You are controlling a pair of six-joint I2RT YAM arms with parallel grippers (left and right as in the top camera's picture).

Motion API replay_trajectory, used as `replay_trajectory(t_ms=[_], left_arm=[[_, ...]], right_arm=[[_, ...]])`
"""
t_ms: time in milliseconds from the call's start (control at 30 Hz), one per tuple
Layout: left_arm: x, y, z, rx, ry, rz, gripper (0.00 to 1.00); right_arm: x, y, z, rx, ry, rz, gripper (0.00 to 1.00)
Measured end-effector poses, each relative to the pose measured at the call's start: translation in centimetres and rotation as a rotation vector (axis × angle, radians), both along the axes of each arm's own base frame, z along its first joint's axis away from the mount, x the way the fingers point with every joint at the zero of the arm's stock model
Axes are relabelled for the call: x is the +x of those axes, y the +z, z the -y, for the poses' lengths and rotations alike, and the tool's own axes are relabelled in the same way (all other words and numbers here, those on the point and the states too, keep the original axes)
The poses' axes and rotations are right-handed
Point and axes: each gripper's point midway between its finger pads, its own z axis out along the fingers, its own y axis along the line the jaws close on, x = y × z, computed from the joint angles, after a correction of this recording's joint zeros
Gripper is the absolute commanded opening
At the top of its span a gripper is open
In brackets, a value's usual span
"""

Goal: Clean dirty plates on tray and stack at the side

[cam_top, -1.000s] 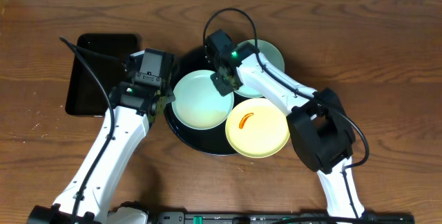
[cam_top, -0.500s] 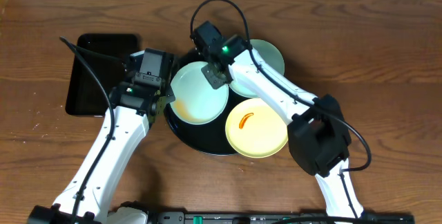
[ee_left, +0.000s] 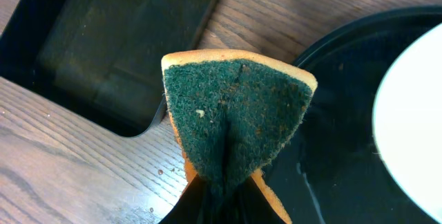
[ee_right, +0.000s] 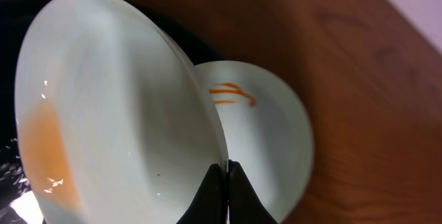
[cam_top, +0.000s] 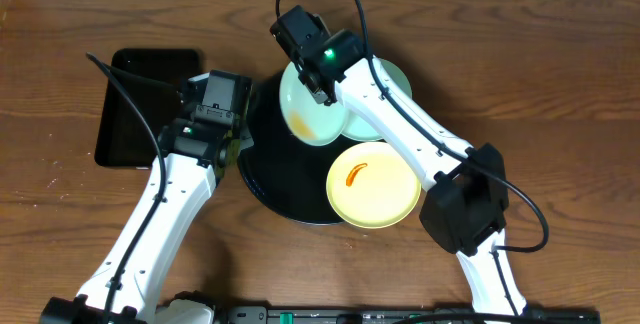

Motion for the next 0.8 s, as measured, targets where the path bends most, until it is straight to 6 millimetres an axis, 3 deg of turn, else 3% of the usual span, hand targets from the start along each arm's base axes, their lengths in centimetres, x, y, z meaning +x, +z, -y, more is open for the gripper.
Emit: replay_trajectory(t_ms=[367, 800], left_arm=[[0.0, 0.0, 0.0, -0.003, 0.005, 0.002, 0.11], [0.3, -0.6, 0.1, -0.011, 0.018, -0.007, 0.12]], right_arm=[[1.5, 4.1, 0.8, -0.081, -0.014, 0.136, 0.01], [0.2, 5.5, -1.1, -0.175, 0.048, 0.203, 0.01]])
